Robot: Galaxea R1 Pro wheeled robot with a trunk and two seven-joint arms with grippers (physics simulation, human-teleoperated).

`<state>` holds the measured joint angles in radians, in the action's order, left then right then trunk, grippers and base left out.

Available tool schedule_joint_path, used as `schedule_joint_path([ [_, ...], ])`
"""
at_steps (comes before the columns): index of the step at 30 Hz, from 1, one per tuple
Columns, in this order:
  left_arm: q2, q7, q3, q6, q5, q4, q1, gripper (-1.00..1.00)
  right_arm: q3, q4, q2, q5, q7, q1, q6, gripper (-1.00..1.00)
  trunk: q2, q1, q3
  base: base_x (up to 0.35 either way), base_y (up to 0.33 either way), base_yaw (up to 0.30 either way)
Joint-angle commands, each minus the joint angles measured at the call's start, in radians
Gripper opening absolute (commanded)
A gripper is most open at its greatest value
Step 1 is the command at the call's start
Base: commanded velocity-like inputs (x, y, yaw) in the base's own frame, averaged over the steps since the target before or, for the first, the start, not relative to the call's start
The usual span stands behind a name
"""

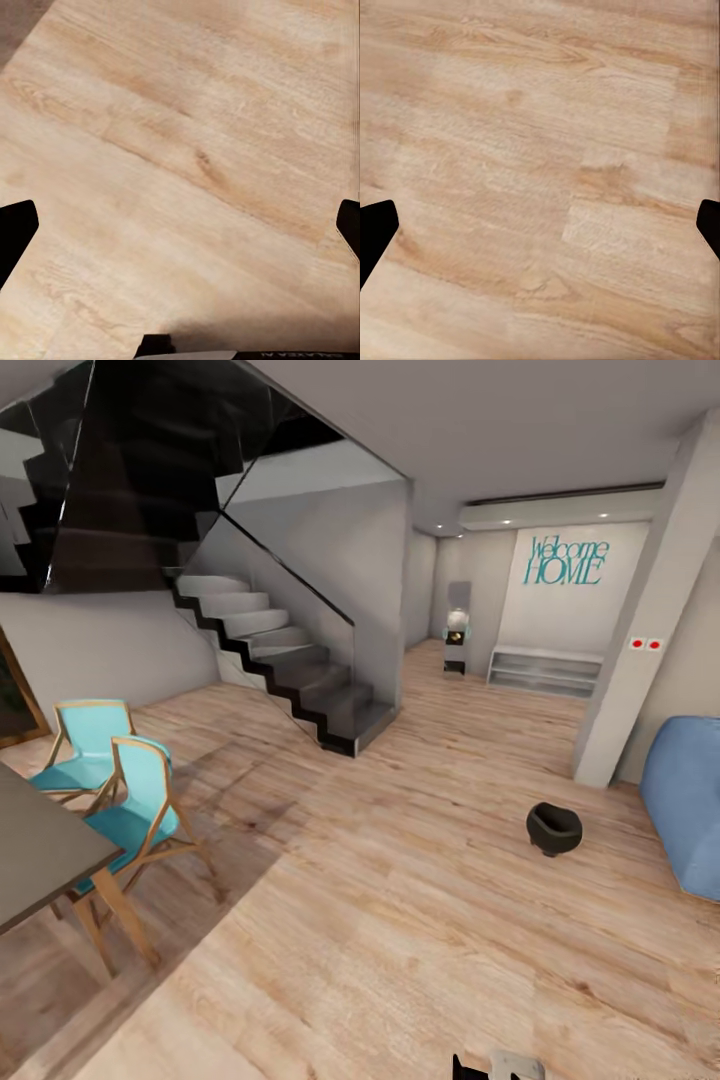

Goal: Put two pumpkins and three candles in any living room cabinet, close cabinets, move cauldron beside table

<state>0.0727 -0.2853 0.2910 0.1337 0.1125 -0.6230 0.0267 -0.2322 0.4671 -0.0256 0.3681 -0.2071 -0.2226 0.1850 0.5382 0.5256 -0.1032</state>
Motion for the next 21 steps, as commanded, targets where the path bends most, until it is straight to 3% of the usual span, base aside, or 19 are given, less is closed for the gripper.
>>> schedule_joint_path([
  [1, -0.001, -0.008, 0.007, 0.004, 0.010, 0.000, 0.001, 1.00, -0.008, -0.001, 0.001, 0.010, -0.006, -0.001, 0.005, 1.00, 0.002, 0.001, -0.002, 0.310, 0.000, -0.290],
  [21, 0.000, -0.009, 0.007, 0.004, 0.011, 0.011, 0.001, 1.00, -0.009, -0.001, 0.003, 0.003, -0.002, -0.001, 0.007, 1.00, 0.002, 0.001, -0.002, 0.310, 0.000, -0.277],
])
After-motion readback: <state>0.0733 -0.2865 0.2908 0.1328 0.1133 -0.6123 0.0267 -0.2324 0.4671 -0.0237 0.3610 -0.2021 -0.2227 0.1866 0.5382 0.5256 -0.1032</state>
